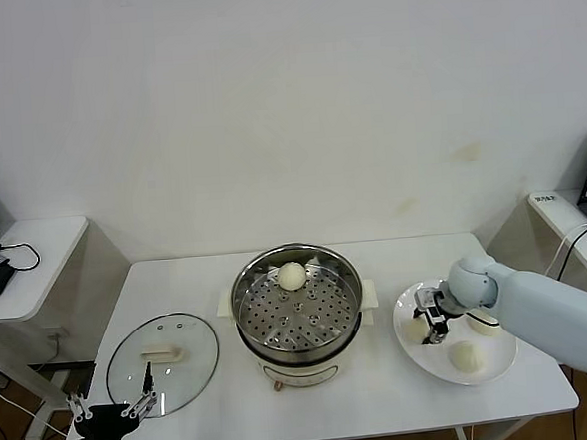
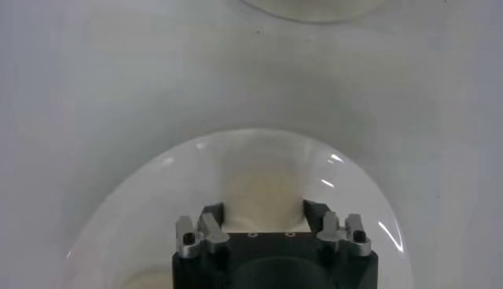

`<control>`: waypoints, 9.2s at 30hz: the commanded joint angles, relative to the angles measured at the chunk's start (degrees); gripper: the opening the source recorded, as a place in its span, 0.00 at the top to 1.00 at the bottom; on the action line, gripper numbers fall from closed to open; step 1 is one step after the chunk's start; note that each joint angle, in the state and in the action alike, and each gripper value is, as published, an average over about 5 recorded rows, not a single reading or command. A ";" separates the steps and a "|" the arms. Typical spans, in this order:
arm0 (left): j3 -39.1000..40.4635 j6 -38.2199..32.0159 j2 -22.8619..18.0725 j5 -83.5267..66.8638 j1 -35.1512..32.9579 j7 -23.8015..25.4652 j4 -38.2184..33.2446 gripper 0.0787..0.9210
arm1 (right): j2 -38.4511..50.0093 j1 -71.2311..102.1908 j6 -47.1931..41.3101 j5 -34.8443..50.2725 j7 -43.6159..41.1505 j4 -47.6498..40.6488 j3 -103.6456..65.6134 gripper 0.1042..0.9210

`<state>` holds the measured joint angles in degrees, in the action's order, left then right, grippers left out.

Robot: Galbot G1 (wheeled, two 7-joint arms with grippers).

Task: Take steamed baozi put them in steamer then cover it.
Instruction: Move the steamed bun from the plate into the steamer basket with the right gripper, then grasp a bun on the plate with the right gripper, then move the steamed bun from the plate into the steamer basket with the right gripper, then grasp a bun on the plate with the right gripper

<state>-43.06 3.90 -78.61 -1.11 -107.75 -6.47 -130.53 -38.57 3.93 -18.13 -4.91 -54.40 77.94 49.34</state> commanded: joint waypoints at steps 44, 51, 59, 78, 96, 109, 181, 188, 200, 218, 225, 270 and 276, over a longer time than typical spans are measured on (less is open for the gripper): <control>-1.05 0.35 0.01 -0.83 1.34 0.15 -2.10 0.12 | -32.43 -28.78 -22.66 38.63 16.11 6.63 20.78 0.35; -0.52 0.38 -0.24 -0.70 1.57 0.18 -2.05 0.12 | -32.85 -26.31 -22.49 36.96 16.83 4.73 20.50 0.35; -0.67 0.35 -0.04 -0.77 1.66 0.18 -1.91 0.12 | -33.68 -25.32 -22.21 36.17 16.94 2.32 19.95 0.35; -0.20 0.38 0.08 -0.82 1.90 0.25 -1.79 0.12 | -25.66 -34.64 -18.04 33.76 4.82 6.61 17.18 0.12; 0.47 0.53 1.01 -1.09 2.51 0.42 -1.14 0.12 | 14.41 -37.87 0.55 10.84 -10.35 22.15 18.07 0.12; 0.61 0.62 0.75 -0.78 1.82 0.48 -1.05 0.12 | 28.15 1.76 5.73 -5.22 -8.74 23.51 -5.16 0.12; 0.31 0.73 0.26 0.00 1.54 0.55 -1.11 0.12 | 8.54 -30.39 1.33 9.97 -9.59 11.76 -0.16 0.42; 0.16 0.70 0.30 0.01 1.65 0.56 -0.94 0.12 | -2.78 -41.20 -0.24 14.82 -7.66 13.56 8.31 0.42; -1.54 0.70 0.42 -0.29 1.57 0.59 -1.18 0.12 | -15.41 -34.63 3.38 16.76 -3.67 14.54 15.11 0.41; -2.07 0.52 -0.66 -0.47 1.40 0.49 -1.50 0.12 | -25.07 -31.21 17.90 6.71 -6.46 13.33 23.57 0.42; -2.20 0.51 -0.61 -0.67 1.52 0.46 -1.36 0.12 | -24.25 -31.38 22.67 2.50 -8.39 13.32 24.50 0.41; -0.44 1.33 2.32 -1.05 3.73 1.17 -0.28 0.12 | 22.96 4.84 3.64 -1.87 -5.93 13.10 -15.96 0.12; -0.54 1.66 2.14 -0.68 3.22 1.23 -0.54 0.12 | 20.50 19.47 4.32 -6.91 -5.41 8.81 -26.99 0.12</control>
<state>-44.01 5.47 -76.53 -1.92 -104.47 -5.26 -130.98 -22.76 -3.41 -13.11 -4.72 -60.63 91.44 42.02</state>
